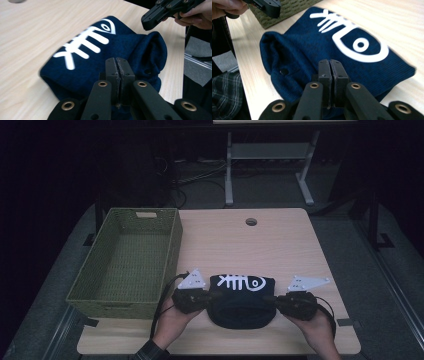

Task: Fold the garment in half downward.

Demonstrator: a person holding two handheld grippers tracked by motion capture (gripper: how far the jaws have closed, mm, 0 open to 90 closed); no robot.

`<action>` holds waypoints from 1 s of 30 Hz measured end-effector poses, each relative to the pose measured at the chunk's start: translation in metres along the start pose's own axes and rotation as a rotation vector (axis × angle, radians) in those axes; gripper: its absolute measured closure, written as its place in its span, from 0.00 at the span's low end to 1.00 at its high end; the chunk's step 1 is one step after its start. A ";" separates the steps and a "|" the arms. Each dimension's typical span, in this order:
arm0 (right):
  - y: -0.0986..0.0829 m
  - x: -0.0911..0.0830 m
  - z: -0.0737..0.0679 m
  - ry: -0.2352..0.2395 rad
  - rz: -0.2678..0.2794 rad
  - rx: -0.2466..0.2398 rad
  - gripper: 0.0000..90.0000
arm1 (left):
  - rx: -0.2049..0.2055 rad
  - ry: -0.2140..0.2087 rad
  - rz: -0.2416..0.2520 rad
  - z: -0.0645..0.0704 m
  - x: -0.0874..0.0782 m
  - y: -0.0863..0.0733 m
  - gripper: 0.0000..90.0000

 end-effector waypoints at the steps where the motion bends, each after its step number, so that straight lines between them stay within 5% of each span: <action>1: -0.002 0.001 -0.001 -0.001 -0.005 -0.001 0.97 | -0.009 -0.013 0.000 0.002 0.003 -0.002 0.98; 7: -0.016 0.007 -0.006 0.007 -0.035 0.012 0.99 | 0.016 -0.021 -0.055 0.010 0.016 -0.012 0.98; 14: -0.026 0.018 -0.005 -0.013 -0.088 0.008 1.00 | 0.105 0.048 -0.162 0.013 0.032 -0.024 0.98; 30: -0.030 0.027 -0.005 -0.042 -0.139 -0.024 1.00 | 0.034 0.007 -0.191 0.009 0.036 -0.033 0.99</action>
Point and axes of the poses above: each handheld gripper's, and its own axes: x roughly forward along the jaws, y roughly out of its top, z roughly to its right, the point moved 1 cm from there along x, roughly forward along the jaws, and after that the axes turned 6 degrees about y, right-handed, at the moved point
